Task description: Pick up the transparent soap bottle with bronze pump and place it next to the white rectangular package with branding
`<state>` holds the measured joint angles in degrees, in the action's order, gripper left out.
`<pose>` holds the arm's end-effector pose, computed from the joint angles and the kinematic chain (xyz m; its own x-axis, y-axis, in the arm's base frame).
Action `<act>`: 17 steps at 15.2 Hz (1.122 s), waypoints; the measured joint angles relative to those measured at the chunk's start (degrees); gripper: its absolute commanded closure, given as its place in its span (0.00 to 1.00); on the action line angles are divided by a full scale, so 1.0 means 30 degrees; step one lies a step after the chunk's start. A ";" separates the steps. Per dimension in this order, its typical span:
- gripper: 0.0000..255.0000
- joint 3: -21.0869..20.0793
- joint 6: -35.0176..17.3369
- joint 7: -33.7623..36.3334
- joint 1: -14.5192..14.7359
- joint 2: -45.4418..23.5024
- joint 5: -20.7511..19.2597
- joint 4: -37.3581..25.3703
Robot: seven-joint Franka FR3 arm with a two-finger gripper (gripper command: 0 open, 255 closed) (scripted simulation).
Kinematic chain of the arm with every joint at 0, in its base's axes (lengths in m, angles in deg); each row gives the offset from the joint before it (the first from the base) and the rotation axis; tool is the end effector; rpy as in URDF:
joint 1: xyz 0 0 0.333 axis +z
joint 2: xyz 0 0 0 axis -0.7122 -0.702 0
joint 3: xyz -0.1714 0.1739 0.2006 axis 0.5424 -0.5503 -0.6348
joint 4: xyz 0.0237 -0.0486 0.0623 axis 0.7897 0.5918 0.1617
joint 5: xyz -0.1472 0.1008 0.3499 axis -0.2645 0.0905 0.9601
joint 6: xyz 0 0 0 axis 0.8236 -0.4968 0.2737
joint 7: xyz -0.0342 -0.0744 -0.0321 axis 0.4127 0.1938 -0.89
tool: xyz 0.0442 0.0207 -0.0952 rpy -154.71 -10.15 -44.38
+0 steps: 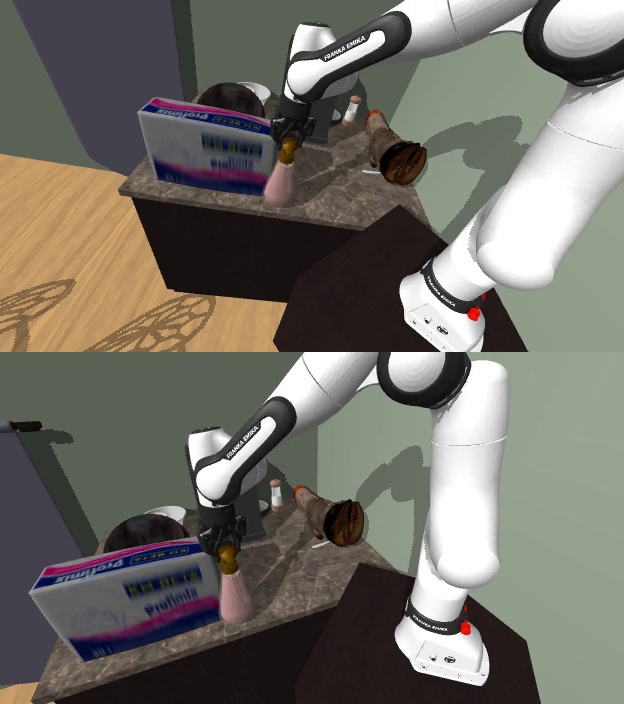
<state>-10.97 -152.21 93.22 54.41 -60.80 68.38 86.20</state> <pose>0.5574 0.0780 0.3212 0.9822 -0.1879 -0.0017 -0.1879 -0.9819 -0.0226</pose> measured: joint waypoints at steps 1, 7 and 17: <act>1.00 0.0001 -0.0020 -0.0003 -0.0001 -0.0016 0.0001 0.0002; 0.00 0.0001 -0.0044 -0.0005 -0.0002 -0.0025 0.0002 0.0005; 0.00 0.0035 0.2059 0.0054 -0.0015 0.1317 -0.0084 -0.0781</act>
<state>-10.86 -146.04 93.39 54.36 -56.85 68.12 83.86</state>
